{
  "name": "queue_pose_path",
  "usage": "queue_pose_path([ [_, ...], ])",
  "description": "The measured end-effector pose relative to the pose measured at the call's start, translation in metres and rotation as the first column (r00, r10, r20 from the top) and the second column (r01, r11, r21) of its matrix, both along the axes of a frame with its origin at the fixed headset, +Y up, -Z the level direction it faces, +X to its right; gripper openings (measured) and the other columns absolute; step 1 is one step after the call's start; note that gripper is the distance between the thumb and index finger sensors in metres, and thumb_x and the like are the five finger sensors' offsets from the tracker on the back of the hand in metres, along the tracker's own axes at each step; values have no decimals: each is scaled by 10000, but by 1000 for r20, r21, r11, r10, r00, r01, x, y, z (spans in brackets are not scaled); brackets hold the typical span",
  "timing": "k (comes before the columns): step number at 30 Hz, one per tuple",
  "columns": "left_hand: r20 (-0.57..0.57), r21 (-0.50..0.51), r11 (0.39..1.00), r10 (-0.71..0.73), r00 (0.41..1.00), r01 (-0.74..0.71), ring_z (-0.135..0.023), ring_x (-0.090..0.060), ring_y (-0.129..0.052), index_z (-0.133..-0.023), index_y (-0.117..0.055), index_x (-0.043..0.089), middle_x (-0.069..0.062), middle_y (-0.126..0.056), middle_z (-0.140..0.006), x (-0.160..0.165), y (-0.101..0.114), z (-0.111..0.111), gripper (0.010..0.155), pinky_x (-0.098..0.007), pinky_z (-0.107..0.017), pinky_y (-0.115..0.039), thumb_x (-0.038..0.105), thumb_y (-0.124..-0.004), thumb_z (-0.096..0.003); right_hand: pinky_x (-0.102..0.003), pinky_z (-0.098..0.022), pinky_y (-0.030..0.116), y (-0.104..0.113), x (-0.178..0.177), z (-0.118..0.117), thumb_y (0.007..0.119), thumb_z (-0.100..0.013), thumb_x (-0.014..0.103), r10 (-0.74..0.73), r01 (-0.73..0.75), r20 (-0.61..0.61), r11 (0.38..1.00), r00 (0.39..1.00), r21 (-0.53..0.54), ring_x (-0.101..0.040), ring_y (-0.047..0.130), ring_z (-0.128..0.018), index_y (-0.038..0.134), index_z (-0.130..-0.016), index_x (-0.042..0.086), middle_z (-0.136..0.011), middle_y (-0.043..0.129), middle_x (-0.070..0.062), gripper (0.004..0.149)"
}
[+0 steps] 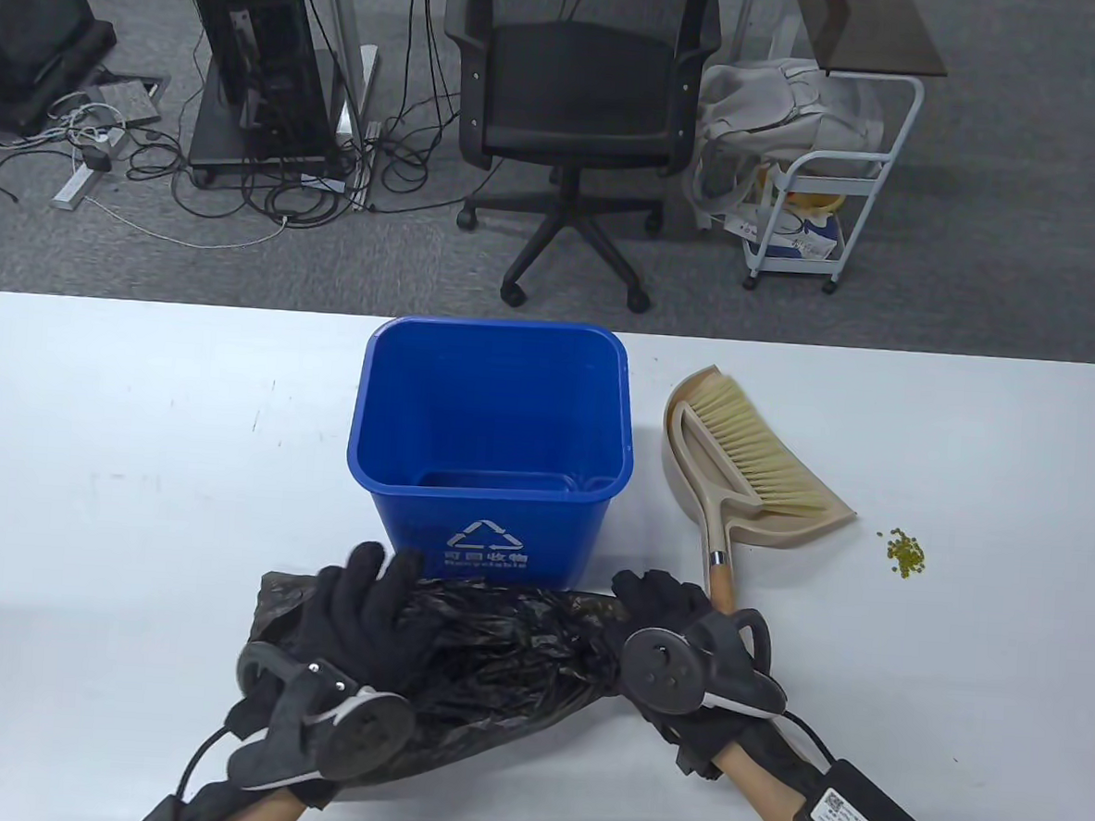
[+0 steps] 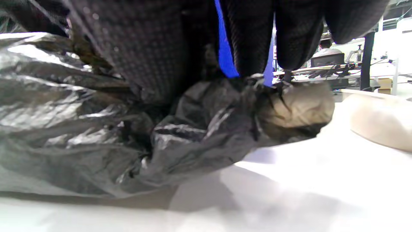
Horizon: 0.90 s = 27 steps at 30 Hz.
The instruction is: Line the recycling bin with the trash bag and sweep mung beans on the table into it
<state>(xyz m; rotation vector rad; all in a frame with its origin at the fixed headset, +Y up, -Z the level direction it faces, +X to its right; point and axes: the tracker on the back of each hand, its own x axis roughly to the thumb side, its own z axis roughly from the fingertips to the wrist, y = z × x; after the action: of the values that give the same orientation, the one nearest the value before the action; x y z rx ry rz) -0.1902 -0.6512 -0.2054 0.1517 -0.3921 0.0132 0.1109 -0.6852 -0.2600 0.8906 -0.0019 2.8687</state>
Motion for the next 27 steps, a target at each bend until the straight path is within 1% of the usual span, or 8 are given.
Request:
queue_pose_path([
  [4,-229,-298,951,-150,962,77,-1028,-757,-355,-1106,-687,-17,-366,-348,-1222,-43,-33,-16,959,-850,-691,-398,596,-895,-399,-748,-598,572,-4,4,-3,907,-418,307,73,-73,16,997,997,9,-631,713,-894,990,-753,74,-1017,740,-341,416],
  [8,-341,-495,866,-116,933,-73,-1002,-789,-245,-1148,-538,-89,-398,-228,-1208,-70,-60,-27,1095,-870,-674,-329,621,-893,-394,-749,-604,563,-6,1,-2,904,-419,312,137,-137,15,991,990,1,-630,709,-899,970,-792,76,-1025,731,-339,446],
  [14,-351,-605,795,-226,908,-36,-985,-793,-184,-1122,-486,-169,-418,-160,-1184,-78,-83,-39,1198,-875,-665,-290,645,-906,-350,-747,-608,560,-4,-2,-4,899,-420,322,203,-204,36,979,978,12,-627,707,-903,952,-815,56,-1030,726,-336,479],
  [16,-330,-605,796,-253,909,2,-991,-795,-220,-1066,-675,-133,-415,-231,-1194,-76,-86,-41,1061,-874,-665,-313,606,-938,-352,-746,-607,561,-4,-2,-6,899,-420,320,205,-206,43,979,978,6,-626,705,-904,948,-819,52,-1029,726,-339,483],
  [19,-313,-588,807,-296,902,61,-992,-792,-341,-873,-916,-50,-389,-411,-1190,-70,-88,-46,687,-870,-658,-376,451,-971,-408,-746,-607,560,-3,-1,-9,897,-420,322,204,-204,54,979,977,-2,-627,705,-903,940,-828,46,-1030,723,-340,494],
  [21,-318,-566,823,-274,907,50,-993,-775,-406,-735,-1000,-8,-353,-521,-1172,-67,-87,-48,457,-860,-659,-406,345,-935,-452,-748,-608,554,0,0,-11,891,-423,339,200,-200,61,980,978,-19,-633,696,-905,879,-905,26,-1036,709,-349,574],
  [25,-330,-536,843,-176,927,-31,-989,-776,-413,-668,-1020,-44,-348,-549,-1162,-64,-80,-49,393,-860,-657,-406,278,-904,-474,-762,-610,526,12,7,-12,852,-448,385,119,-111,59,986,991,-126,-663,643,-915,721,-1028,-41,-1068,622,-384,732],
  [27,-338,-504,862,-142,930,-52,-989,-776,-414,-661,-1018,-56,-347,-547,-1161,-62,-76,-48,392,-860,-656,-408,267,-899,-475,-768,-609,514,18,11,-14,795,-486,346,58,-46,65,983,996,-180,-677,623,-915,699,-1038,-60,-1072,599,-398,692],
])
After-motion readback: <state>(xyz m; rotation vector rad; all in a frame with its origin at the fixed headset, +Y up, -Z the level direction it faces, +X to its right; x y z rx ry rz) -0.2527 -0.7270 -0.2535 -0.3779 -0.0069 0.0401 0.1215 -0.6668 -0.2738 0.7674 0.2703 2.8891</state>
